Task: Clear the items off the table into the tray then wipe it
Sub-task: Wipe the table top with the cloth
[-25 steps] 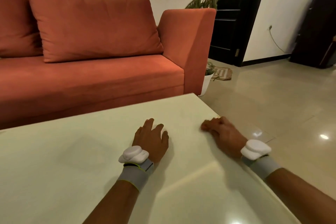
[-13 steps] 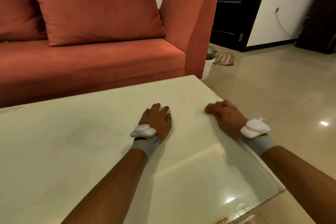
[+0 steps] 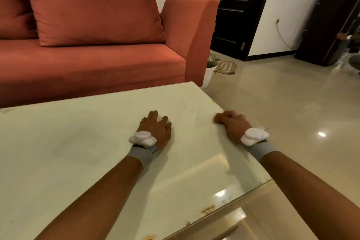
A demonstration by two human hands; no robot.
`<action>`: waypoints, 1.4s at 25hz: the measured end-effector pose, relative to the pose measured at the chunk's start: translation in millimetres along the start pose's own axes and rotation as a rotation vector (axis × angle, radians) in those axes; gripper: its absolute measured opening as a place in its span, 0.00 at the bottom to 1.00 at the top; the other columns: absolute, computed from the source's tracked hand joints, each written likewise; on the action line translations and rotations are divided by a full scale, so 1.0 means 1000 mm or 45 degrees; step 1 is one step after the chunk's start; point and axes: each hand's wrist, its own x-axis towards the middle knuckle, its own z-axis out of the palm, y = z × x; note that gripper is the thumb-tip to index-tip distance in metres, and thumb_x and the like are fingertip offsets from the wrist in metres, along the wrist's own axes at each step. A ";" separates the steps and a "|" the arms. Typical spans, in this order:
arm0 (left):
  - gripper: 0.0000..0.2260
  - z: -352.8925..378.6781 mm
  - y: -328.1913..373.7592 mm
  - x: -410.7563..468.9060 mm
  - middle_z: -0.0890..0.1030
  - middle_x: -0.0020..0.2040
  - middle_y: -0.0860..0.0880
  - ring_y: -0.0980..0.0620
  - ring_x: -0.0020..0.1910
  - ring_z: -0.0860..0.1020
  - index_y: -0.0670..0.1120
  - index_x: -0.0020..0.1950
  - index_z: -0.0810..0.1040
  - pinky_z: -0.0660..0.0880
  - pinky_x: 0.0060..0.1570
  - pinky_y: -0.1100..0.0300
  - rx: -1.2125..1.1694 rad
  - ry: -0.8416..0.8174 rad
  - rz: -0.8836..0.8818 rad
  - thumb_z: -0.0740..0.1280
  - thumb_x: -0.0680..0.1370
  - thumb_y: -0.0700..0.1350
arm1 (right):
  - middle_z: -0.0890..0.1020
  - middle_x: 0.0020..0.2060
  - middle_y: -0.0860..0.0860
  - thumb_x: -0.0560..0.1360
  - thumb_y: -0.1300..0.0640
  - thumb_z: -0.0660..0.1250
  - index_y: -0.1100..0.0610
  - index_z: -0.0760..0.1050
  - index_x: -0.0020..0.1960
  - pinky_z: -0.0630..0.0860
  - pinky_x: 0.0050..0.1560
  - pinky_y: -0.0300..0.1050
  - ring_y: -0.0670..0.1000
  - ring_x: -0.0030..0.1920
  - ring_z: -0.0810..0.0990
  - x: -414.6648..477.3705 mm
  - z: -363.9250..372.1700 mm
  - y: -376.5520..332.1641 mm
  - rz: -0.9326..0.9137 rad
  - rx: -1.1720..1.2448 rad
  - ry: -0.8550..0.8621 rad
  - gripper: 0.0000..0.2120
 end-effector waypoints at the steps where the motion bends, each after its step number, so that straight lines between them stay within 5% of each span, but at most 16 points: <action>1: 0.26 0.002 0.007 -0.006 0.62 0.74 0.43 0.43 0.71 0.63 0.52 0.70 0.67 0.60 0.69 0.51 -0.087 -0.017 0.035 0.43 0.77 0.58 | 0.69 0.65 0.53 0.76 0.55 0.52 0.39 0.69 0.64 0.67 0.65 0.51 0.62 0.60 0.68 0.007 -0.003 0.018 0.229 0.041 0.017 0.19; 4: 0.20 0.008 0.031 -0.016 0.61 0.75 0.46 0.46 0.73 0.63 0.55 0.72 0.65 0.58 0.72 0.52 -0.335 -0.035 0.063 0.49 0.81 0.56 | 0.71 0.60 0.54 0.76 0.58 0.55 0.42 0.72 0.62 0.66 0.64 0.51 0.61 0.62 0.67 0.004 0.007 -0.017 0.283 0.165 0.155 0.19; 9: 0.19 0.006 0.028 -0.023 0.65 0.74 0.48 0.47 0.71 0.67 0.54 0.70 0.68 0.62 0.70 0.52 -0.495 0.056 0.058 0.50 0.81 0.56 | 0.75 0.59 0.52 0.79 0.57 0.54 0.45 0.70 0.66 0.67 0.64 0.44 0.55 0.57 0.72 -0.074 0.015 -0.075 -0.455 0.281 0.073 0.18; 14: 0.18 0.005 0.038 -0.030 0.65 0.73 0.50 0.47 0.69 0.67 0.56 0.69 0.68 0.58 0.70 0.56 -0.261 -0.042 0.203 0.50 0.81 0.56 | 0.71 0.56 0.55 0.77 0.60 0.56 0.47 0.74 0.62 0.69 0.64 0.49 0.63 0.60 0.72 -0.031 0.001 0.013 0.349 0.226 0.191 0.18; 16: 0.17 0.004 0.035 -0.029 0.67 0.71 0.50 0.47 0.65 0.70 0.56 0.66 0.70 0.61 0.68 0.55 -0.242 -0.021 0.215 0.49 0.82 0.56 | 0.70 0.57 0.56 0.75 0.60 0.56 0.48 0.73 0.63 0.67 0.65 0.52 0.65 0.63 0.67 -0.023 0.004 -0.022 0.363 0.205 0.143 0.19; 19: 0.17 0.001 0.033 -0.029 0.73 0.63 0.49 0.45 0.59 0.74 0.53 0.62 0.73 0.66 0.61 0.55 -0.289 -0.013 0.247 0.48 0.82 0.54 | 0.76 0.54 0.59 0.74 0.67 0.56 0.55 0.76 0.60 0.63 0.67 0.55 0.62 0.58 0.71 -0.056 0.015 -0.108 -0.073 0.251 0.137 0.19; 22: 0.18 -0.001 0.032 -0.029 0.74 0.62 0.47 0.44 0.60 0.74 0.51 0.62 0.74 0.67 0.61 0.53 -0.359 -0.015 0.210 0.48 0.82 0.54 | 0.78 0.50 0.51 0.76 0.63 0.62 0.52 0.79 0.55 0.66 0.60 0.41 0.52 0.51 0.74 -0.097 0.010 -0.106 -0.389 0.384 0.135 0.13; 25: 0.18 0.001 0.034 -0.031 0.72 0.67 0.48 0.43 0.63 0.72 0.53 0.63 0.74 0.65 0.63 0.54 -0.307 -0.056 0.192 0.49 0.82 0.55 | 0.75 0.51 0.48 0.77 0.49 0.61 0.47 0.78 0.54 0.70 0.58 0.47 0.55 0.55 0.76 -0.082 0.000 -0.012 0.143 0.189 0.273 0.09; 27: 0.18 -0.001 0.038 -0.032 0.72 0.67 0.48 0.43 0.61 0.73 0.55 0.61 0.74 0.66 0.61 0.54 -0.296 -0.058 0.181 0.49 0.81 0.56 | 0.70 0.49 0.50 0.79 0.54 0.58 0.46 0.77 0.57 0.70 0.55 0.46 0.60 0.55 0.75 -0.065 -0.002 0.019 0.494 0.293 0.283 0.12; 31: 0.18 -0.010 0.042 -0.037 0.72 0.65 0.48 0.44 0.57 0.75 0.54 0.61 0.73 0.68 0.57 0.56 -0.274 -0.089 0.152 0.49 0.80 0.57 | 0.75 0.54 0.52 0.77 0.64 0.56 0.50 0.76 0.59 0.65 0.67 0.49 0.57 0.58 0.71 -0.091 0.013 -0.079 0.037 0.307 0.224 0.17; 33: 0.17 -0.013 0.051 -0.040 0.71 0.66 0.46 0.44 0.58 0.75 0.50 0.61 0.73 0.68 0.58 0.55 -0.187 -0.142 0.203 0.51 0.80 0.54 | 0.77 0.52 0.51 0.78 0.62 0.57 0.50 0.76 0.59 0.68 0.62 0.43 0.53 0.53 0.73 -0.137 0.014 -0.114 -0.287 0.372 0.193 0.15; 35: 0.17 -0.020 0.061 -0.049 0.68 0.68 0.46 0.43 0.60 0.74 0.48 0.61 0.75 0.67 0.60 0.55 -0.168 -0.160 0.224 0.52 0.80 0.53 | 0.74 0.51 0.49 0.79 0.55 0.55 0.48 0.76 0.59 0.65 0.61 0.37 0.48 0.54 0.73 -0.150 0.004 -0.086 -0.318 0.405 0.197 0.14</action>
